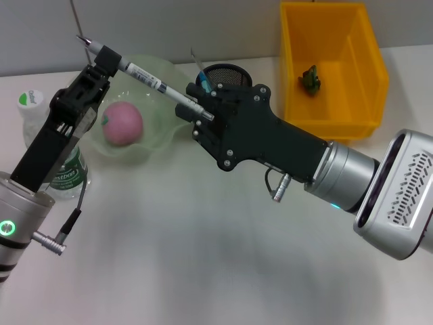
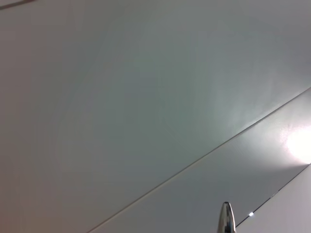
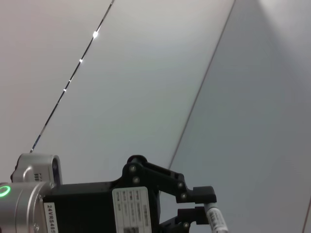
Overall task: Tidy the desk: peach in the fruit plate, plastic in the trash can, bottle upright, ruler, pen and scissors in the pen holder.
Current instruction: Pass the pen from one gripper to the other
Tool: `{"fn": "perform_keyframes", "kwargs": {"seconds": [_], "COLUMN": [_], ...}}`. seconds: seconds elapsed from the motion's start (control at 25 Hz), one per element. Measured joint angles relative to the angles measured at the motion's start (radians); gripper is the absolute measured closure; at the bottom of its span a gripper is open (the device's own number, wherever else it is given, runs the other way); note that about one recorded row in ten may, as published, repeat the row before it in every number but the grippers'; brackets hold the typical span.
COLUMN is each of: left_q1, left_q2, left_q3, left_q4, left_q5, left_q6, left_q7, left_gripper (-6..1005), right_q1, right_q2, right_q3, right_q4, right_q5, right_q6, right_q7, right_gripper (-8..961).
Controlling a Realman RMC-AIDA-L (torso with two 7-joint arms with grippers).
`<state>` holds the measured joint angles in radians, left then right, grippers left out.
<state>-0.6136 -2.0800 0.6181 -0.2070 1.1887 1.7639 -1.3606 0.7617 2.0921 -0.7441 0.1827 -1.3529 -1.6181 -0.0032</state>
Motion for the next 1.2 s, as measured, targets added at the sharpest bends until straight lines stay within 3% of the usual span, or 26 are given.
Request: {"fn": "perform_keyframes", "kwargs": {"seconds": [0.52, 0.92, 1.12, 1.2], "left_q1": [-0.005, -0.006, -0.002, -0.002], "left_q2": [0.000, 0.000, 0.000, 0.000], "left_q3": [0.001, -0.002, -0.003, -0.003], "left_q4": [0.010, 0.016, 0.023, 0.025], "left_q5": [-0.001, 0.001, 0.001, 0.001], "left_q6": [-0.002, -0.003, -0.002, -0.002], "left_q7": [-0.006, -0.002, -0.002, -0.002], "left_gripper": [835, 830, 615, 588], "right_q1": [0.008, 0.005, 0.003, 0.002], "right_q2": [0.000, 0.000, 0.000, 0.000], "right_q3": [0.002, 0.021, 0.025, 0.027], "right_q4": [0.000, 0.005, 0.009, 0.012], "right_q5": [-0.011, -0.015, -0.015, -0.015], "right_q6": [0.020, 0.015, 0.013, 0.013], "right_q7": [0.000, 0.007, 0.008, 0.008], "right_gripper": [832, 833, 832, 832]}}
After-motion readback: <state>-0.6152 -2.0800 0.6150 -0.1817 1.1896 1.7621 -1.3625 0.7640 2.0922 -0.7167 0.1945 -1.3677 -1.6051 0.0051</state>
